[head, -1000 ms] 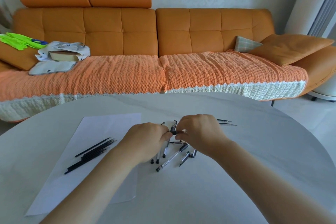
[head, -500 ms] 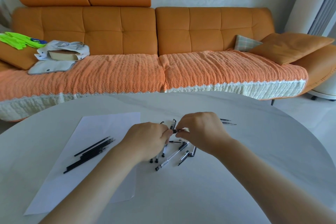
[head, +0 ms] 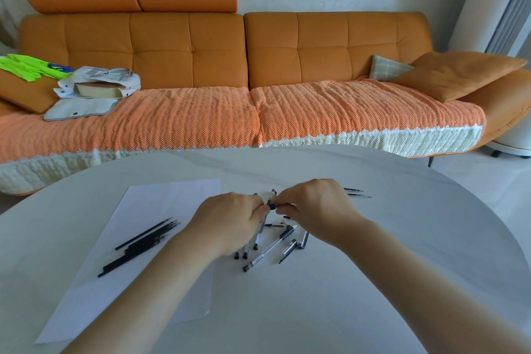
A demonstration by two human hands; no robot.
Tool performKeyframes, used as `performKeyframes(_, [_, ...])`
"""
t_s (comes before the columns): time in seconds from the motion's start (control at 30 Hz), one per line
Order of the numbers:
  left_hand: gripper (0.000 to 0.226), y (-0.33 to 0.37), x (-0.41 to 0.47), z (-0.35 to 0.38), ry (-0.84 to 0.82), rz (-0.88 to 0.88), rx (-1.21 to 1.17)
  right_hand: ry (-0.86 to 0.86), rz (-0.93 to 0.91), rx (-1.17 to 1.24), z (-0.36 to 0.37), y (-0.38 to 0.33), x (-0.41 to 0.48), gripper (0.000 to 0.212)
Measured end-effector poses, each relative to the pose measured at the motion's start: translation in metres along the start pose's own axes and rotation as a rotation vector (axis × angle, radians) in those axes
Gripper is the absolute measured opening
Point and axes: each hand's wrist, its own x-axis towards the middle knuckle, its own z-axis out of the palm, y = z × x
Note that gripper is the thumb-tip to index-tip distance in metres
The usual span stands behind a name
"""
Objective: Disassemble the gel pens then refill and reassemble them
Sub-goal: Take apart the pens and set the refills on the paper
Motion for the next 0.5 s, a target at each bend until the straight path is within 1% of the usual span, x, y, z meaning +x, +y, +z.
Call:
performKeyframes(0.1, [0.038, 0.003, 0.0, 0.001, -0.013, -0.013, -0.004, 0.109, 0.009, -0.026, 0.001, -0.001, 0.0, 0.004])
performKeyframes(0.13, [0.038, 0.004, 0.0, 0.001, -0.012, -0.016, -0.004, 0.151, 0.017, -0.028, 0.001, -0.001, 0.0, 0.007])
performKeyframes(0.17, [0.038, 0.005, 0.001, 0.001, -0.01, -0.019, -0.009, 0.175, 0.029, -0.021, 0.001, 0.0, -0.001, 0.014])
performKeyframes(0.23, [0.037, 0.005, 0.001, 0.001, -0.002, -0.023, -0.022, 0.189, 0.043, 0.0, 0.001, 0.002, -0.001, 0.022])
performKeyframes(0.27, [0.034, 0.005, 0.001, 0.001, 0.005, -0.017, -0.022, 0.18, 0.04, 0.012, 0.0, 0.003, -0.002, 0.021])
performKeyframes(0.33, [0.026, 0.003, 0.001, 0.001, 0.021, 0.005, -0.029, 0.1, 0.029, 0.026, -0.002, 0.007, -0.003, 0.012])
performKeyframes(0.43, [0.02, 0.0, 0.001, 0.002, 0.062, 0.03, -0.02, 0.009, 0.013, 0.038, -0.005, 0.013, -0.007, 0.018])
performKeyframes(0.5, [0.021, -0.005, 0.002, 0.004, 0.094, 0.021, 0.007, -0.02, 0.053, 0.035, -0.009, 0.021, -0.011, 0.02])
